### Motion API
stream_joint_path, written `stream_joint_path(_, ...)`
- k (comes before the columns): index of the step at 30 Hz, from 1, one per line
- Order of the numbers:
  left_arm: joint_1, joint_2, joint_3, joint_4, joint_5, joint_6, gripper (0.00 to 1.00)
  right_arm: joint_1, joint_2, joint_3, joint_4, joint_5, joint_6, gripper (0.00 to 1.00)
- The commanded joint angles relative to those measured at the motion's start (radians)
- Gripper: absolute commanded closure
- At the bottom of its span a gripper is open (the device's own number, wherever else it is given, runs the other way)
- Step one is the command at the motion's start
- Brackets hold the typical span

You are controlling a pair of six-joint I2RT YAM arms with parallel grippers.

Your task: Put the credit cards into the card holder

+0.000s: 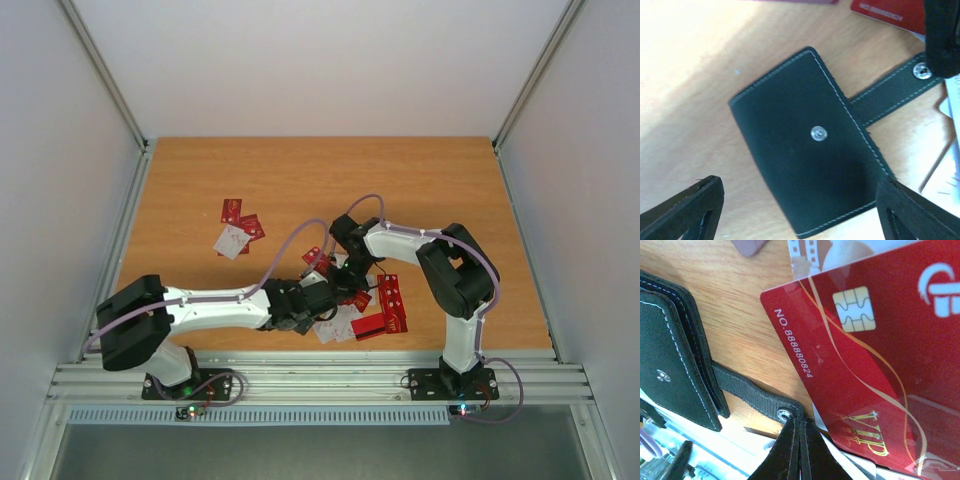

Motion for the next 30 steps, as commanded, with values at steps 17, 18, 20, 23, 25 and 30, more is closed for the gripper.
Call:
stream_joint_path(17, 0.018, 0.182, 0.071, -0.001, 0.044, -0.173, 0.11, -0.002, -0.013, -0.031, -0.051, -0.045, -0.053, 0.99)
stream_joint_path(18, 0.020, 0.169, 0.064, -0.004, 0.039, -0.183, 0.13, -0.003, -0.013, -0.033, -0.052, -0.045, -0.056, 0.99)
stream_joint_path(20, 0.026, 0.144, 0.054, -0.009, 0.034, -0.198, 0.14, -0.005, -0.013, -0.034, -0.055, -0.045, -0.060, 0.99)
stream_joint_path(23, 0.031, 0.098, 0.047, -0.010, 0.031, -0.216, 0.15, -0.006, -0.013, -0.030, -0.061, -0.045, -0.067, 0.99)
stream_joint_path(25, 0.038, 0.068, 0.048, -0.013, 0.029, -0.224, 0.15, -0.005, -0.010, -0.026, -0.066, -0.046, -0.072, 0.99)
stream_joint_path(30, 0.063, 0.000, 0.043, -0.047, 0.012, -0.257, 0.15, -0.005, -0.004, -0.021, -0.076, -0.050, -0.086, 0.99)
